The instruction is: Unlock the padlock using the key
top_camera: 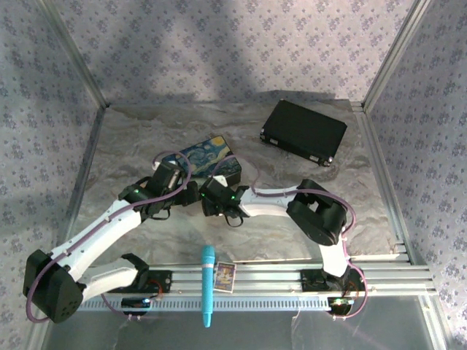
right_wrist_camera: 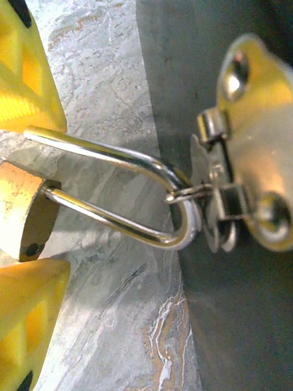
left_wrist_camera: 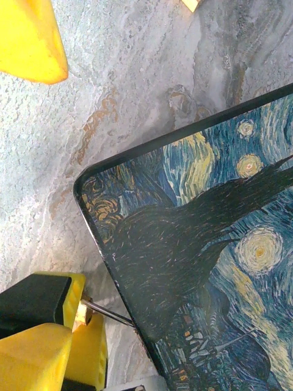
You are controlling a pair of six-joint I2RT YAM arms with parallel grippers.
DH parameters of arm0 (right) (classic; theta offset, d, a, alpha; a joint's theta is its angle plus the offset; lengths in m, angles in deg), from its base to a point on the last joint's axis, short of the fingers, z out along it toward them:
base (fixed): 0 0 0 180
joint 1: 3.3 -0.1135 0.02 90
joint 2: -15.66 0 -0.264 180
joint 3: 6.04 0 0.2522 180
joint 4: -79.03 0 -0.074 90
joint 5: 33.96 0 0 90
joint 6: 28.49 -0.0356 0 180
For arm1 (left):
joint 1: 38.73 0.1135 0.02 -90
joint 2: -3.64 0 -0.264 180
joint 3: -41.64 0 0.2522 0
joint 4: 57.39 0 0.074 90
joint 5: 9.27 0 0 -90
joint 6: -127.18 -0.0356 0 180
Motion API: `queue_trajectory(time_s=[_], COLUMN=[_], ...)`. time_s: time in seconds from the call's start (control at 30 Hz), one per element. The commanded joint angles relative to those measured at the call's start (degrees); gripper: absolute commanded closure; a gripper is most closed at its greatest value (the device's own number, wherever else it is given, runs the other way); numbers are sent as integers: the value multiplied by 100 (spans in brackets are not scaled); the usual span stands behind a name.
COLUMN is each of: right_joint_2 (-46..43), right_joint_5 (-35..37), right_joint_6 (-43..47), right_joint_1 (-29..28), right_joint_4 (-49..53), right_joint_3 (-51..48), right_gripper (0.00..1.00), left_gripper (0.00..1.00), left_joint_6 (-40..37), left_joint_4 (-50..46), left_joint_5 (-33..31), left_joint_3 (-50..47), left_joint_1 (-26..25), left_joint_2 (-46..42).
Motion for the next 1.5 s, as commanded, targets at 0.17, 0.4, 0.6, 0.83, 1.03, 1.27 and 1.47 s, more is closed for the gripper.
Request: queue_trajectory(time_s=[0.17,0.4,0.6,0.83,1.03,1.27,1.47], right_joint_2=[-327,-446,-586,-719,-797,-728,-758], right_joint_5=[254,186,203,-230,-467,-618,-1004], right_joint_6=[-74,-8,73,274,418,138,-191], right_joint_1=[47,86,165,372,439,552,718], right_joint_4=[389,148,-132,-895,-1347,-1743,-2381], right_joint_3=[-495,-679,-940,-1275,-1478,-1723,-2062], right_gripper=[50,52,63,75,83,88,94], left_gripper=[0,0,0,0,6,17,37], left_joint_6=[-41,-30,-293,-1940,-2935,-3485,-3430], left_joint_4=[-53,-32,-43,-477,-932,-989,-851], left_joint_5=[-83,-18,-103,-948,-1400,-1660,-1756], left_joint_3=[194,256,349,1040,1822,1985,1821], left_joint_1=[37,34,-8,-483,-728,-1050,-1054], left_joint_2=[90,167,271,924,2166,2910,3180])
